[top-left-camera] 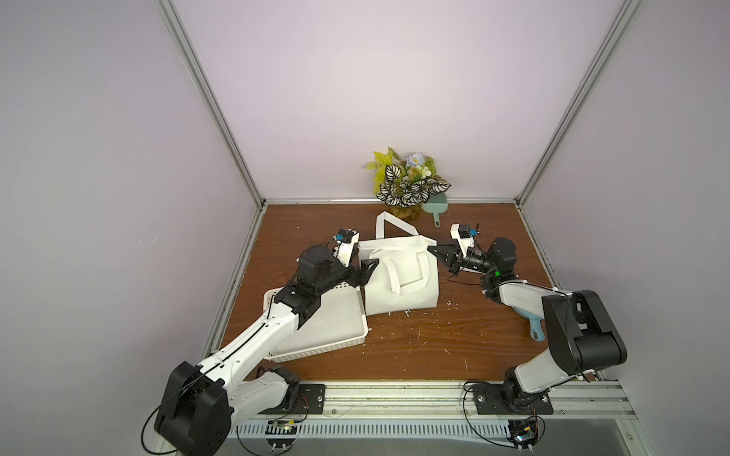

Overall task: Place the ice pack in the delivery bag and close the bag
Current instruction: Seal the delivery bag at the center of the board.

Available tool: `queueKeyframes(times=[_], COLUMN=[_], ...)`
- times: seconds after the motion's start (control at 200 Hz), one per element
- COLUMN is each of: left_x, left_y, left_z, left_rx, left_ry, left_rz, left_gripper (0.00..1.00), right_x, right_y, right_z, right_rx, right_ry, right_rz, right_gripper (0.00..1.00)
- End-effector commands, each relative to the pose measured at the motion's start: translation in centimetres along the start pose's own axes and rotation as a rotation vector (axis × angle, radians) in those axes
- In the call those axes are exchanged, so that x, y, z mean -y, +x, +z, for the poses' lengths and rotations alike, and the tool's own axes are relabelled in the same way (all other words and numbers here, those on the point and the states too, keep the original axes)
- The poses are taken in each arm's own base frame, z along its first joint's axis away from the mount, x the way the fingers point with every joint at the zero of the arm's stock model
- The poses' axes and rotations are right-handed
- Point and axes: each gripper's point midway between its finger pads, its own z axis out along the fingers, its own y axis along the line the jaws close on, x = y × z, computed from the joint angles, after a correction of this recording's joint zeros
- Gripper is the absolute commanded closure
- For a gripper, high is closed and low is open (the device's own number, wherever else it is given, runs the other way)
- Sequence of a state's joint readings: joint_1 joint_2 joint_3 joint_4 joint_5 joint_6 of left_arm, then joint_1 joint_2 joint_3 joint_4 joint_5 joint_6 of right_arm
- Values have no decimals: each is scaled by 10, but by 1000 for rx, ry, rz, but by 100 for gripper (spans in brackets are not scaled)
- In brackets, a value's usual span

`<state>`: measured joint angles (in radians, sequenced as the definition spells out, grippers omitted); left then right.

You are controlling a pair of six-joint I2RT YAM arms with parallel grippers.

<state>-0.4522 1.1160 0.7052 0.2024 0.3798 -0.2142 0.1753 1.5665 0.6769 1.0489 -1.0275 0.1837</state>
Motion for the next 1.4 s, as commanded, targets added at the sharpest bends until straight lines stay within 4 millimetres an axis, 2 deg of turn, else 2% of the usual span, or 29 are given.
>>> queueKeyframes(times=[0.0, 0.1, 0.175, 0.215, 0.275, 0.34, 0.515, 0.651, 0.776, 0.996, 1.171, 1.281, 1.391], left_x=[1, -11, -20, -23, -19, -17, -22, -27, -32, -20, -20, -19, -19], left_y=[-8, -8, -7, -9, -10, -10, -8, -14, -25, -32, -24, -22, -20], left_z=[-3, -6, -6, -7, -7, -5, -5, 1, 0, -5, 9, 14, 18], left_rx=[41, 41, 34, 37, 41, 45, 72, 93, 151, 188, 150, 151, 137], left_ry=[62, 78, 81, 88, 142, 165, 166, 151, 109, 159, 215, 239, 260], left_rz=[-8, -35, -30, -31, -22, -10, 47, 84, 142, 303, 313, 312, 278], left_gripper=[20, 20, 25, 23, 22, 17, 23, 10, 5, 5, 4, 7, 18], right_x=[-2, -2, -3, -3, -3, -4, -4, -6, -6, -6, -5, -6, -7], right_y=[-22, -22, -23, -23, -24, -24, -23, -22, -20, -20, -17, -16, -15], right_z=[3, 3, 3, 3, 3, 3, 3, 3, 4, 3, 4, 4, 4], right_rx=[36, 36, 34, 35, 35, 34, 26, 20, 13, 1, -4, -6, -9], right_ry=[-19, -22, -27, -28, -28, -32, -27, -32, -33, -30, -35, -36, -35], right_rz=[-67, -67, -66, -65, -63, -65, -69, -74, -76, -88, -87, -92, -93], right_gripper=[88, 88, 88, 88, 88, 88, 88, 89, 89, 89, 89, 89, 89])
